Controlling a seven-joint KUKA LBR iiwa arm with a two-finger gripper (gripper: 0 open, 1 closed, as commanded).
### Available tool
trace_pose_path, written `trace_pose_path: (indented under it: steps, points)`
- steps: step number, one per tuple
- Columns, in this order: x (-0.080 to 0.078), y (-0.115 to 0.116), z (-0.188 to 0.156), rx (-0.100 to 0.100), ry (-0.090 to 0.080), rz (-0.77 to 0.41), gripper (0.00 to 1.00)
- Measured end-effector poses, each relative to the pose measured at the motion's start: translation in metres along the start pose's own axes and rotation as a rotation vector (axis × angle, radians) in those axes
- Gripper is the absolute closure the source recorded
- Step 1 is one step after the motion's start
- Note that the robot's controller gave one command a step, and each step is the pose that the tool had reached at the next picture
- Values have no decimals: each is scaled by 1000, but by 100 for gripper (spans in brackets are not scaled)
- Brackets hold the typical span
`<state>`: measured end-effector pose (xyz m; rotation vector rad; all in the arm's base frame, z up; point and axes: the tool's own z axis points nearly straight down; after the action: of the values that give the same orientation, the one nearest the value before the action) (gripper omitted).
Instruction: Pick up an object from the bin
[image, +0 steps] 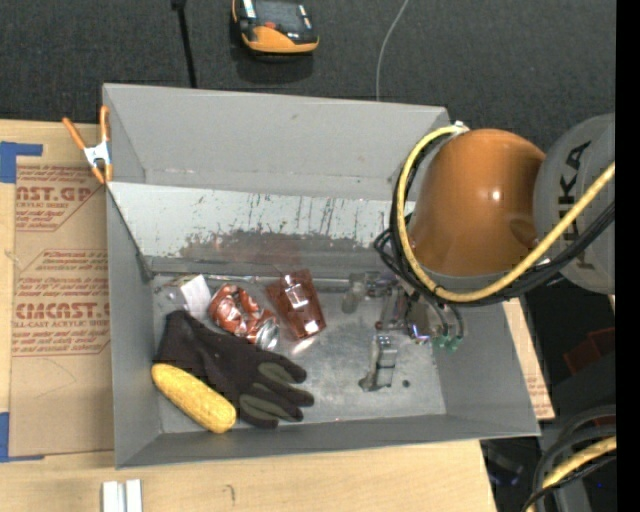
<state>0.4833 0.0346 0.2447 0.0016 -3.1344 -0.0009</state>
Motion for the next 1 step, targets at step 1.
trace_pose_path:
  steps: [1]
  points:
    - [-1,0,-4,-1,-9,0,0]
